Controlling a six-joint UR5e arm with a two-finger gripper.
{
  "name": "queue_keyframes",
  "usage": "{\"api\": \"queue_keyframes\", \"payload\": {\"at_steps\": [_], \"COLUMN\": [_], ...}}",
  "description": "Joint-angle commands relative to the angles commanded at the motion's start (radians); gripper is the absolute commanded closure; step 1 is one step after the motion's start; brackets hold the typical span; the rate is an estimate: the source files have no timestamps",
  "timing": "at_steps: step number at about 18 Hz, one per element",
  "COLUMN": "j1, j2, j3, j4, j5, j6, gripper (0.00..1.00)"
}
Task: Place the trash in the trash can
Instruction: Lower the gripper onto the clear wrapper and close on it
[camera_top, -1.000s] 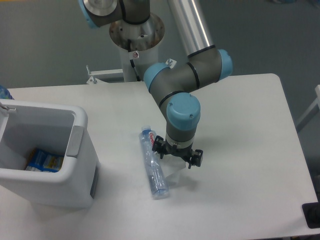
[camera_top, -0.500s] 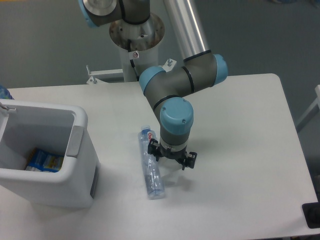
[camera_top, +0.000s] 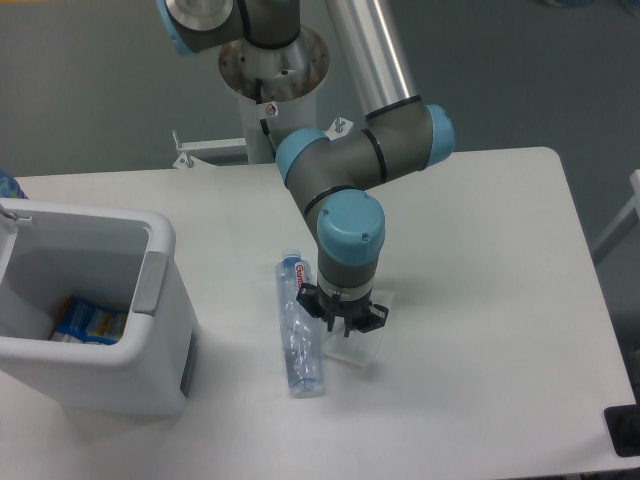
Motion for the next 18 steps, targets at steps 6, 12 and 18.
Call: {"api": "queue_keyframes", "payload": {"at_steps": [6, 12, 18], "j1": [0.006, 0.035, 0.080], "j2": [0.009, 0.025, 0.020], "j3": [0.000, 0.043, 0.147], "j4": [-0.002, -0.006, -0.005], "j5": [0.000, -0.064, -0.267], "j6": [-0.002, -0.067, -0.194], "gripper": [0.91, 1.00, 1.00]}}
